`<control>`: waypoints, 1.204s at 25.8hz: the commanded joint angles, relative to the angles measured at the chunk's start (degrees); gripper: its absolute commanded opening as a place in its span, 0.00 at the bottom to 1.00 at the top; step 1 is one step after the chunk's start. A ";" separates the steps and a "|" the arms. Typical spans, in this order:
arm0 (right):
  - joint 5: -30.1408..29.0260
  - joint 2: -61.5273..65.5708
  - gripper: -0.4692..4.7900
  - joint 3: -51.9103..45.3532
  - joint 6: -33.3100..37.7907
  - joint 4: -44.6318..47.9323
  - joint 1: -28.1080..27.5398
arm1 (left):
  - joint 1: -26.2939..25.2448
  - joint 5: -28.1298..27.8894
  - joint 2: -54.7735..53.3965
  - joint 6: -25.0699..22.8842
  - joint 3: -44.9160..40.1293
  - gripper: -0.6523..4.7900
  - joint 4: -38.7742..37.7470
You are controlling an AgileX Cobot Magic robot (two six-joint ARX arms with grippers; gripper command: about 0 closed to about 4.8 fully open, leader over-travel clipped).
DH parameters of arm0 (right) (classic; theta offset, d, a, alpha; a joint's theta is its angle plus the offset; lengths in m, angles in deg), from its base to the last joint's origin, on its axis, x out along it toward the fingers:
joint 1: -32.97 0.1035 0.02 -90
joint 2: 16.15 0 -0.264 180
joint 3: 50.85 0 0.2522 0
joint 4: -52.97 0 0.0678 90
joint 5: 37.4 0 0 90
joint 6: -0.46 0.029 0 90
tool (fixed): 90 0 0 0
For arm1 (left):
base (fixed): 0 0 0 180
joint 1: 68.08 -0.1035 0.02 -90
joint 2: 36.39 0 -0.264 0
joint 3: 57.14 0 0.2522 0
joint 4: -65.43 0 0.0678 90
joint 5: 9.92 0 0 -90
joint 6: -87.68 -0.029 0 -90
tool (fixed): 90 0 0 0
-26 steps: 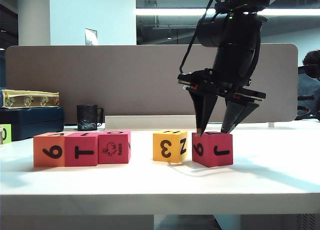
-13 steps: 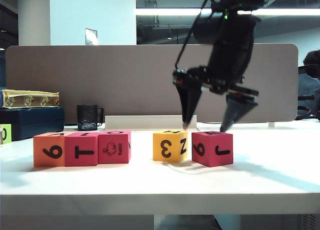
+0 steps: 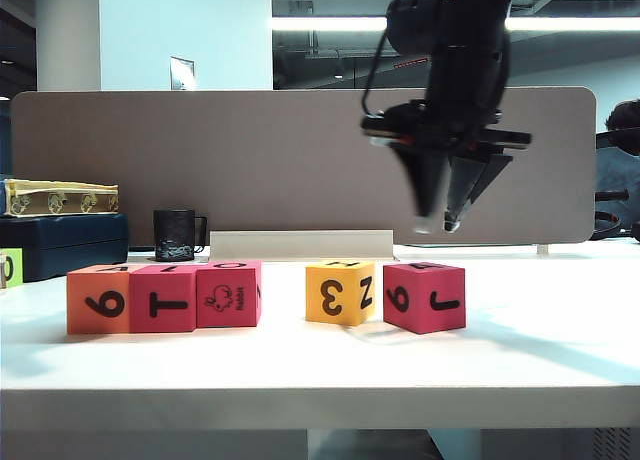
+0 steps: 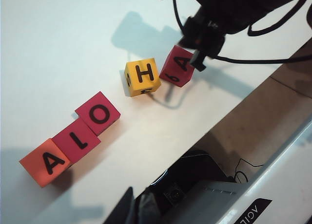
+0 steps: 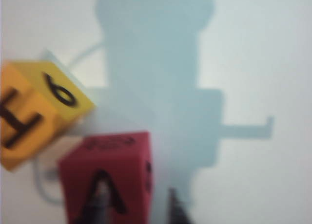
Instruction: Select the appropriate blocks from the scattered letter blocks on the table and arrange them in a row to spell out "ALOHA".
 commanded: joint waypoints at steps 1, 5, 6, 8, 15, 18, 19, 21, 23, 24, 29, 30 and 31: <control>4.79 -0.28 0.20 -0.02 -2.03 -5.11 -0.46 | -0.04 0.26 0.22 -0.22 0.35 0.15 0.02; 6.45 -0.15 0.15 -1.27 -2.16 -6.80 -0.61 | -0.04 0.26 0.33 -0.22 0.70 0.15 0.11; 6.03 -0.15 0.15 -1.88 -2.16 -6.45 -0.61 | -0.04 0.28 0.35 -0.22 0.98 0.15 0.09; 4.35 -0.13 0.13 -3.52 -2.16 -5.03 -0.61 | -0.04 0.26 0.50 -0.20 1.64 0.15 0.20; -0.48 -0.11 0.12 -9.38 -1.95 1.75 -0.55 | -0.04 0.28 0.66 -0.17 3.17 0.15 0.20; -4.61 -0.11 0.10 -9.38 -1.97 3.72 0.09 | -0.04 0.28 0.66 -0.20 3.15 0.15 0.15; -5.18 -0.11 0.10 -9.38 -1.97 4.02 0.33 | -0.04 0.28 0.66 -0.20 3.17 0.15 0.17; -6.36 -0.11 0.10 -9.40 -1.92 5.46 1.53 | -0.04 0.26 0.66 -0.20 3.17 0.15 0.20; -6.32 -0.11 0.10 -9.40 -1.73 6.29 2.86 | -0.04 0.26 0.66 -0.20 3.17 0.15 0.28; -6.32 -0.11 0.10 -9.40 -1.62 6.58 3.72 | -0.04 0.26 0.66 -0.20 3.17 0.15 0.28; -6.32 -0.02 0.10 -9.40 0.04 7.08 5.40 | -0.04 0.26 0.66 -0.20 3.15 0.15 0.31; -6.32 -0.02 0.10 -9.40 0.63 6.93 5.42 | -0.04 0.26 0.66 -0.20 3.17 0.15 0.31; -6.51 -0.02 0.10 -9.40 1.22 6.82 5.44 | -0.04 0.26 0.66 -0.20 3.15 0.15 0.31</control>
